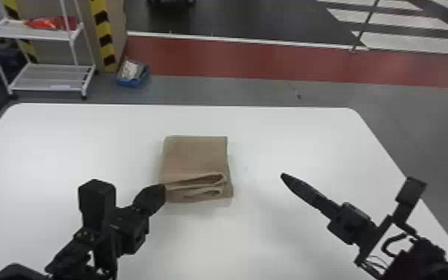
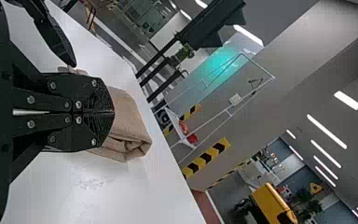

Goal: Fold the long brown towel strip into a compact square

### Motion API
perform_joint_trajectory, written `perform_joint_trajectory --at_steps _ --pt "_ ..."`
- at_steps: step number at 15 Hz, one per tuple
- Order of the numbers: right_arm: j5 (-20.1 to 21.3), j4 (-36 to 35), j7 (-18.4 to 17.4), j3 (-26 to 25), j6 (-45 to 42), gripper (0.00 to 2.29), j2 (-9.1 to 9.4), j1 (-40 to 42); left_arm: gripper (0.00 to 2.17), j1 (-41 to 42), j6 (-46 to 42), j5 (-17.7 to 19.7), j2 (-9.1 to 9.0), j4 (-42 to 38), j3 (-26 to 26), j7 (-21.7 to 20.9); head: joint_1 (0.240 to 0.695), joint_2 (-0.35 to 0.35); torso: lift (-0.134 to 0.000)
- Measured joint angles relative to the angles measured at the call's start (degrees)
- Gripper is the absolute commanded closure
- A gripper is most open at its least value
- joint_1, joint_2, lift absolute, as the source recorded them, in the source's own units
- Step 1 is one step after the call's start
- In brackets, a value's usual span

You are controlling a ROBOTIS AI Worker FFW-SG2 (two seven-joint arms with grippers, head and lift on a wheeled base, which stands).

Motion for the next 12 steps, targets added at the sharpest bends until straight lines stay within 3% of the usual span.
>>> perform_joint_trajectory --at_steps 6,9,10,12 --pt "-0.6 -0.2 -0.8 -0.3 0.3 1.89 -0.09 -0.7 2.06 0.9 2.7 0.5 0.09 -2.8 1.0 -0.2 0.695 -0.163 -0.120" --pt "-1.2 -0.4 -1.6 -0.2 0.2 1.78 -0.12 -1.5 2.05 1.9 2.9 0.6 0.24 -4.3 1.9 0.1 0.695 -0.157 -0.120" --pt "-0.8 -0.4 -1.9 -0.2 -0.1 1.55 -0.25 -2.5 1.96 2.6 2.6 0.6 0.33 -5.5 2.8 0.3 0.695 -0.152 -0.120" --pt "1.5 -0.4 -2.7 0.0 -2.4 0.90 -0.69 -5.0 1.43 3.9 1.0 0.5 0.49 -8.5 5.5 0.6 0.695 -0.140 -0.120"
